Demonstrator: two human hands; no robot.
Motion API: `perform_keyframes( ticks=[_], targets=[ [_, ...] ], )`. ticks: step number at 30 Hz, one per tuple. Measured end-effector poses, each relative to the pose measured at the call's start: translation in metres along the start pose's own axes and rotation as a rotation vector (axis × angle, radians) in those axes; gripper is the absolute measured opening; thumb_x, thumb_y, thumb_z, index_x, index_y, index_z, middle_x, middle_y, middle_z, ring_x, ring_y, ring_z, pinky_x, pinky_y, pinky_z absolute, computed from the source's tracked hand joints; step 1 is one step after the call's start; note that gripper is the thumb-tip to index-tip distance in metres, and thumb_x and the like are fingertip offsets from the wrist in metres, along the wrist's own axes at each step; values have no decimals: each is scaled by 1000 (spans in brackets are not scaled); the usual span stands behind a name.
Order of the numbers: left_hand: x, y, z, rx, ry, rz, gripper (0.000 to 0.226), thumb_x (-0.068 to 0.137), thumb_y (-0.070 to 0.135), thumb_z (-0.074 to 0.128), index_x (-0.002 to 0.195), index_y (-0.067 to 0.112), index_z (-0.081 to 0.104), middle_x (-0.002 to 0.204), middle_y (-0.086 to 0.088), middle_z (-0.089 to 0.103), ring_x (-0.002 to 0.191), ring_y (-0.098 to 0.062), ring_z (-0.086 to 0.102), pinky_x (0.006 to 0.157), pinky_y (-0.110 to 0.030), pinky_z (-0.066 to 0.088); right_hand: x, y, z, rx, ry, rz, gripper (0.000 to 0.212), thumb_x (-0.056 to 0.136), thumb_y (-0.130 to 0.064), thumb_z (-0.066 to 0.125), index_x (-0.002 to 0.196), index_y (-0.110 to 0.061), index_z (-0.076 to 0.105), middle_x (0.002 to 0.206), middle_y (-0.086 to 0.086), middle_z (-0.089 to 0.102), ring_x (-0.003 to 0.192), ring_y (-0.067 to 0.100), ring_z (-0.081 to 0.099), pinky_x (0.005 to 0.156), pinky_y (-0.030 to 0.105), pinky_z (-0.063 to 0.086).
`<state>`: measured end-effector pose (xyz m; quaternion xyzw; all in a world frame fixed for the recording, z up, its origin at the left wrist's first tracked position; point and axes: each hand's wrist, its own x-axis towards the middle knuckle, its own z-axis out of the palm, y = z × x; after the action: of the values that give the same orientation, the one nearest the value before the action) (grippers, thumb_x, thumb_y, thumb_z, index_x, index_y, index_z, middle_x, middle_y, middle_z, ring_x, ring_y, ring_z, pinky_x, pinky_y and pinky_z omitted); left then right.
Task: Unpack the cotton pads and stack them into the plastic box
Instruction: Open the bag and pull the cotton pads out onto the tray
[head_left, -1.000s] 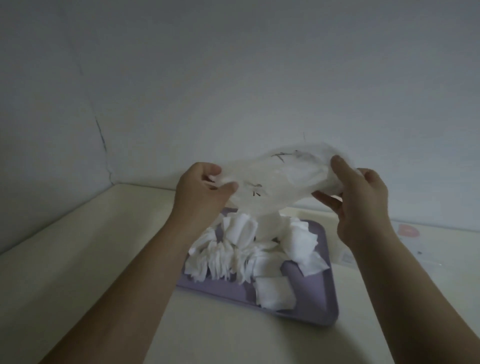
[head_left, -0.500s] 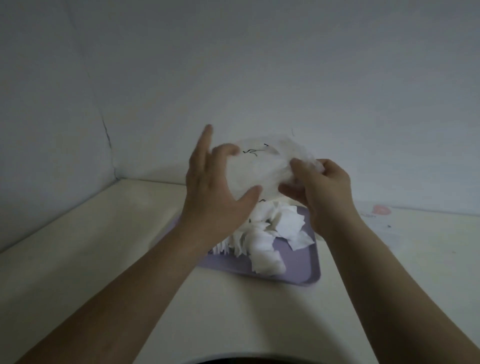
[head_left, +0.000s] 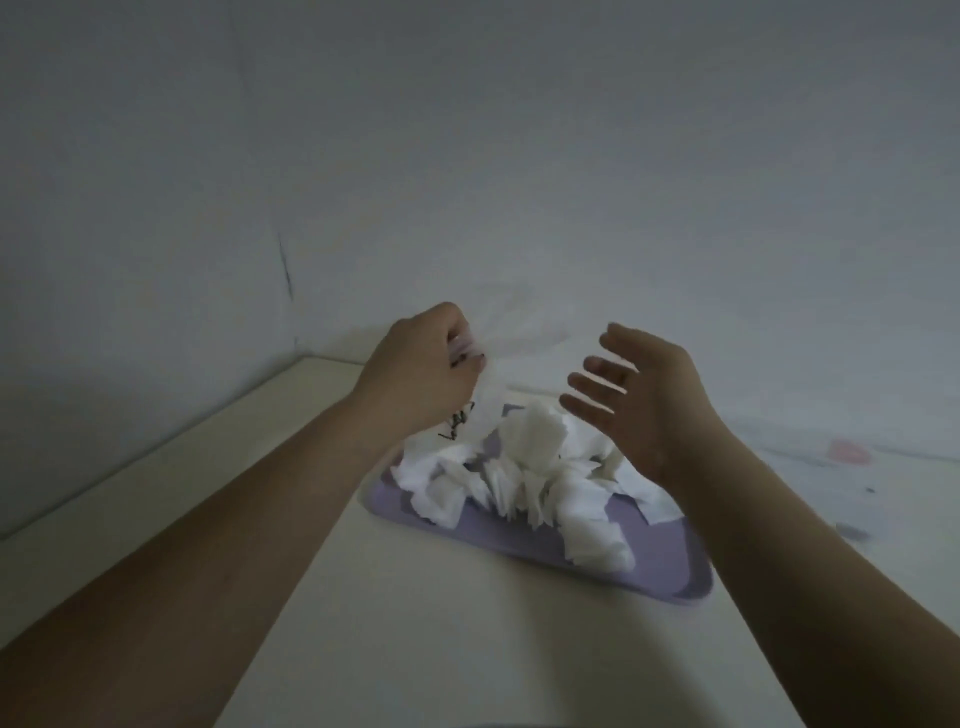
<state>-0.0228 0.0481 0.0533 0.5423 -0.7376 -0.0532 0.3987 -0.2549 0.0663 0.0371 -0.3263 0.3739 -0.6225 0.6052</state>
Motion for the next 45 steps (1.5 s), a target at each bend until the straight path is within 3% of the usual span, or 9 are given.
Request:
perform_keyframes(
  ticks=[7, 13, 16, 18, 20, 29, 34, 39, 45],
  targets=[
    [29, -27, -26, 330, 182, 69, 11, 102, 25, 50, 97, 22, 41, 80, -1, 62, 67, -30, 59, 58, -38, 46, -7, 49, 44, -505, -168, -8, 12, 102, -12, 66, 109, -4, 71, 98, 24, 73, 76, 33, 73, 66, 41, 63],
    [0, -77, 20, 458, -378, -176, 42, 96, 26, 58, 136, 15, 49, 129, -11, 61, 116, -34, 60, 88, -40, 51, -9, 106, 63, -619, -505, 324, 25, 100, -10, 69, 125, -14, 64, 77, 5, 66, 64, 20, 56, 61, 32, 43],
    [-13, -95, 27, 434, -355, -145, 44, 93, 18, 59, 136, 16, 55, 138, -9, 56, 127, -31, 53, 101, -42, 48, 1, 120, 57, -868, -492, 200, 27, 85, -33, 76, 109, -22, 69, 77, -6, 66, 73, 14, 62, 70, 30, 48],
    [-20, -97, 24, 483, -156, -9, 32, 91, 25, 55, 119, 14, 66, 125, -8, 60, 116, -32, 55, 92, -43, 50, 10, 121, 51, -938, -432, 143, 44, 74, -49, 75, 111, -25, 70, 95, -4, 67, 92, 19, 63, 84, 35, 50],
    [-29, -90, 22, 557, -49, 109, 35, 88, 37, 51, 107, 16, 70, 114, -5, 62, 108, -32, 57, 84, -42, 50, 12, 118, 48, -880, -365, 122, 21, 90, -32, 74, 107, -19, 71, 88, -2, 65, 84, 18, 61, 77, 33, 51],
    [-39, -63, 68, 252, -559, -94, 30, 94, 17, 60, 123, 17, 68, 120, -2, 66, 116, -26, 64, 90, -26, 47, 0, 81, 28, -563, -132, 13, 15, 106, -8, 58, 100, -8, 72, 79, 10, 78, 62, 24, 72, 59, 34, 60],
    [-19, 0, 71, 280, -177, 52, 20, 88, 18, 55, 103, 26, 67, 113, 3, 63, 99, -26, 64, 86, -39, 53, -6, 34, -28, -819, 104, -371, 22, 100, -9, 59, 113, -20, 74, 102, 5, 79, 90, 18, 72, 85, 34, 58],
    [-25, 76, 112, -121, -270, 280, 11, 90, 20, 64, 94, 30, 68, 98, 12, 65, 68, 1, 57, 68, -25, 43, -13, 1, -111, -1066, 475, -611, 40, 97, -15, 60, 136, -23, 64, 148, 4, 52, 133, 21, 50, 107, 41, 47],
    [-20, 143, 193, -134, -503, 363, 44, 90, 32, 63, 134, 26, 62, 154, 7, 45, 133, -14, 52, 111, -27, 41, -32, -17, -215, -1123, 797, -462, 60, 102, -32, 57, 159, -21, 40, 170, 16, 19, 154, 40, 25, 124, 55, 31]
  ],
)
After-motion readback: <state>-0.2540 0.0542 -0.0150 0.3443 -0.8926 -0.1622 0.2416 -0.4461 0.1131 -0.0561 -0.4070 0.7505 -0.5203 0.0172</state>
